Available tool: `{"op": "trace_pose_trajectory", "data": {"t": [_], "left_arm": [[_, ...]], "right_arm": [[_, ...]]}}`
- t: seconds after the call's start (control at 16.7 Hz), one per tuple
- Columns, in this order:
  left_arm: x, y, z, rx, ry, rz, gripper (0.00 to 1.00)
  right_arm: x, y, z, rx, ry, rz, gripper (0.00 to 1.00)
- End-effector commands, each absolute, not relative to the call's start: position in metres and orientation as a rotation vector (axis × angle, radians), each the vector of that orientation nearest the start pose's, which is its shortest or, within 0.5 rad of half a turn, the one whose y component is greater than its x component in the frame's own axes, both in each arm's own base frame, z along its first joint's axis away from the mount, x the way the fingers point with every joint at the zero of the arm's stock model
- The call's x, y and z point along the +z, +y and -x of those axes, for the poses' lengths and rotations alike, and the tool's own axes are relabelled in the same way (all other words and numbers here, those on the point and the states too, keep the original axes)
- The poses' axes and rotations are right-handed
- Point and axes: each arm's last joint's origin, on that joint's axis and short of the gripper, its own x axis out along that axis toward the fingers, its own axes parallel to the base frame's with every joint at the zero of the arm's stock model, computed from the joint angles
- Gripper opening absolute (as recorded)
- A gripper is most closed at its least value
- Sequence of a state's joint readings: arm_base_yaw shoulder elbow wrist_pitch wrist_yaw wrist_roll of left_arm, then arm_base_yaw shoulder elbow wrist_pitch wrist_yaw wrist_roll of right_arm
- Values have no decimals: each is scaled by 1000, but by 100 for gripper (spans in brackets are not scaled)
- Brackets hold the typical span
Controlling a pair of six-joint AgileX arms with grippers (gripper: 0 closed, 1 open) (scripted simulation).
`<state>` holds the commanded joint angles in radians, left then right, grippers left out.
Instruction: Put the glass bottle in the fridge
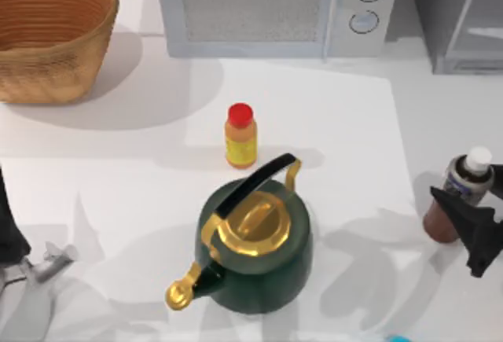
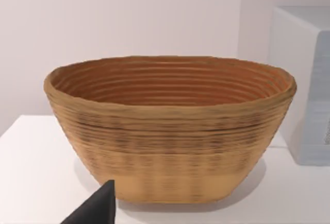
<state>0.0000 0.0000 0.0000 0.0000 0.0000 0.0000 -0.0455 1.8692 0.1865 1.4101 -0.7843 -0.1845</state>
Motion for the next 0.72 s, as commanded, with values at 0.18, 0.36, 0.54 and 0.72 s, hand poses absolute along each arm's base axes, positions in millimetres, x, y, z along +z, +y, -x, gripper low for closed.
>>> {"op": "trace_pose_trajectory", "data": {"t": [0.18,0.36,0.54,0.72], "left_arm": [[160,-1,-106,0,0,0,100],[160,-1,-106,0,0,0,100],[160,-1,-106,0,0,0,100],[160,-1,-106,0,0,0,100]], "right_arm": [[77,12,-222,771,190,75,1],[85,-2,-226,739,155,112,1],[98,-35,-227,663,134,154,1],[107,-68,-223,633,166,136,1]]}}
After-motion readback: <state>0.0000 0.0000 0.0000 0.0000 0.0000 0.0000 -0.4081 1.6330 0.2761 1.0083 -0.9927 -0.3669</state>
